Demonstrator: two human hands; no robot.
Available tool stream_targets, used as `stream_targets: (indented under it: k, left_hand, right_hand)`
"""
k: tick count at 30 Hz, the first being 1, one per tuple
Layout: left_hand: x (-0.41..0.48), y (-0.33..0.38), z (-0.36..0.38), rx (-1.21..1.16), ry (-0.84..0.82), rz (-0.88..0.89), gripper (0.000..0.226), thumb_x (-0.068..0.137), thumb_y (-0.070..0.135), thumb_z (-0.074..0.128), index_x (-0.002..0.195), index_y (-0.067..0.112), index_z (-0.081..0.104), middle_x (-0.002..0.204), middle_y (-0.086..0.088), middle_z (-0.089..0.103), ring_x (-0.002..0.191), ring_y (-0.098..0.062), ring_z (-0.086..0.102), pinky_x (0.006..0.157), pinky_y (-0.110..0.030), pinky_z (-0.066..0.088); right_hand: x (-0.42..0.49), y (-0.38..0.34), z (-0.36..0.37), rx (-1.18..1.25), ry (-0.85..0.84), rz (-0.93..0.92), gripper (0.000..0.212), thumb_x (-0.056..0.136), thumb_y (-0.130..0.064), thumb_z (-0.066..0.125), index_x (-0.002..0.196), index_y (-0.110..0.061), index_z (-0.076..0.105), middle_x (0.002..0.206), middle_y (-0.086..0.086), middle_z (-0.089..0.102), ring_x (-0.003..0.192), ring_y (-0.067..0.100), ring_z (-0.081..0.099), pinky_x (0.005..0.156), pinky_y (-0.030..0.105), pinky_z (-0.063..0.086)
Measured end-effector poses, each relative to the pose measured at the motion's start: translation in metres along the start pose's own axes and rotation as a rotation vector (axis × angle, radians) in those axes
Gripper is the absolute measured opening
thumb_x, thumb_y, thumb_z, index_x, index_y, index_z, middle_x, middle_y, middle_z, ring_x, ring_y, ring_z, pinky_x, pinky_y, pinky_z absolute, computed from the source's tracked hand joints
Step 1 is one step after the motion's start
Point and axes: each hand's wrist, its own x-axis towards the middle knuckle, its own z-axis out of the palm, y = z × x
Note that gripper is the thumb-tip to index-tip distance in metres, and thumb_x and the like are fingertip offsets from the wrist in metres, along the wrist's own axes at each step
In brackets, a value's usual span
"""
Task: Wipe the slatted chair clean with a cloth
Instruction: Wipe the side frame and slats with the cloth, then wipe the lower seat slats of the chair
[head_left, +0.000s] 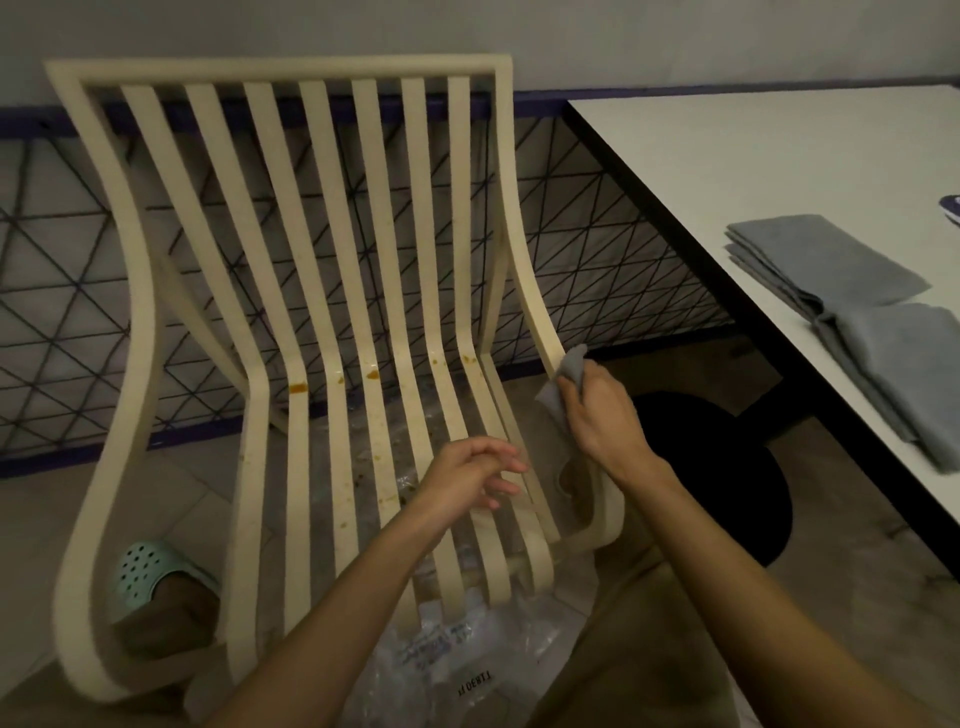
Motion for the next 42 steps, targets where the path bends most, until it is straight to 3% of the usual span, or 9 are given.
stream_targets:
  k: [7,10,14,19,22,28,30,33,42]
  left_hand:
    - [-0.034,-0.011,-0.033,-0.115,0.176,0.079,0.019,0.091,0.021,0.062,0.11,0.021,0.064,0.104,0.0,0.072,0.089,-0.018,0.071,0.076,-0.041,0.057]
    - [-0.058,-0.019,-0.05,-0.068,0.273,0.132,0.013,0.09,0.021,0.064,0.103,0.023,0.066,0.101,-0.003,0.071,0.087,-0.019,0.071,0.067,-0.034,0.055]
    - [-0.11,-0.021,-0.102,-0.006,0.552,0.288,0.009,0.09,0.015,0.062,0.095,0.02,0.068,0.095,-0.001,0.072,0.083,-0.013,0.069,0.066,-0.021,0.052]
    - [-0.179,-0.025,-0.179,-0.036,0.924,0.364,0.016,0.096,0.015,0.05,0.099,0.014,0.066,0.096,0.002,0.071,0.088,-0.014,0.067,0.078,-0.026,0.055]
    - [-0.204,-0.034,-0.215,-0.049,1.079,0.35,0.022,0.099,0.015,0.045,0.099,0.012,0.066,0.097,-0.002,0.071,0.087,-0.018,0.066,0.076,-0.031,0.053]
    - [-0.229,-0.067,-0.246,-0.144,1.143,0.264,0.03,0.102,0.016,0.038,0.105,0.0,0.063,0.101,-0.011,0.07,0.083,-0.022,0.064,0.07,-0.031,0.05]
    - [-0.229,-0.075,-0.25,-0.171,1.143,0.248,0.029,0.101,0.018,0.041,0.105,0.001,0.064,0.101,-0.01,0.071,0.083,-0.021,0.064,0.071,-0.03,0.051]
    - [-0.226,-0.083,-0.253,-0.19,1.125,0.204,0.028,0.101,0.021,0.042,0.104,0.005,0.065,0.098,-0.003,0.071,0.087,-0.02,0.066,0.075,-0.032,0.053]
    - [-0.206,-0.092,-0.273,-0.262,1.071,0.159,0.029,0.102,0.017,0.039,0.103,0.007,0.066,0.096,-0.001,0.071,0.089,-0.019,0.066,0.08,-0.035,0.054]
  right_hand:
    - [-0.055,-0.061,0.004,0.474,-0.105,-0.15,0.019,0.101,-0.031,0.044,0.11,-0.026,0.061,0.093,-0.01,0.066,0.088,-0.003,0.061,0.073,0.011,0.047]
    - [-0.069,-0.091,0.029,0.68,-0.258,-0.073,0.024,0.101,-0.036,0.043,0.104,-0.027,0.064,0.093,-0.002,0.071,0.089,0.004,0.067,0.079,0.026,0.054]
    - [-0.077,-0.141,0.071,0.742,-0.439,-0.062,0.024,0.101,-0.033,0.044,0.106,-0.023,0.064,0.091,-0.003,0.07,0.083,0.004,0.067,0.08,0.03,0.053]
    - [-0.085,-0.23,0.104,0.769,-0.604,-0.329,0.026,0.103,-0.018,0.043,0.12,-0.013,0.061,0.094,-0.007,0.066,0.086,-0.001,0.063,0.079,0.018,0.048]
    - [-0.085,-0.285,0.123,0.723,-0.576,-0.59,0.02,0.1,-0.015,0.047,0.109,-0.011,0.065,0.095,-0.001,0.067,0.088,0.003,0.061,0.077,0.019,0.046]
    - [-0.103,-0.326,0.193,0.214,-0.575,-1.07,0.018,0.093,-0.018,0.055,0.102,-0.005,0.064,0.107,0.012,0.064,0.106,0.026,0.057,0.086,0.023,0.033]
    - [-0.117,-0.306,0.213,0.041,-0.534,-1.179,0.04,0.095,-0.037,0.05,0.124,-0.011,0.058,0.127,0.01,0.055,0.129,0.027,0.043,0.112,0.038,0.025]
    - [-0.137,-0.287,0.211,0.057,-0.531,-1.201,0.057,0.096,-0.055,0.04,0.14,-0.02,0.044,0.146,0.003,0.038,0.145,0.019,0.018,0.121,0.046,0.003]
    - [-0.149,-0.279,0.224,0.034,-0.578,-1.607,0.023,0.096,-0.034,0.054,0.108,-0.021,0.068,0.114,-0.001,0.057,0.121,0.017,0.048,0.119,0.043,0.017]
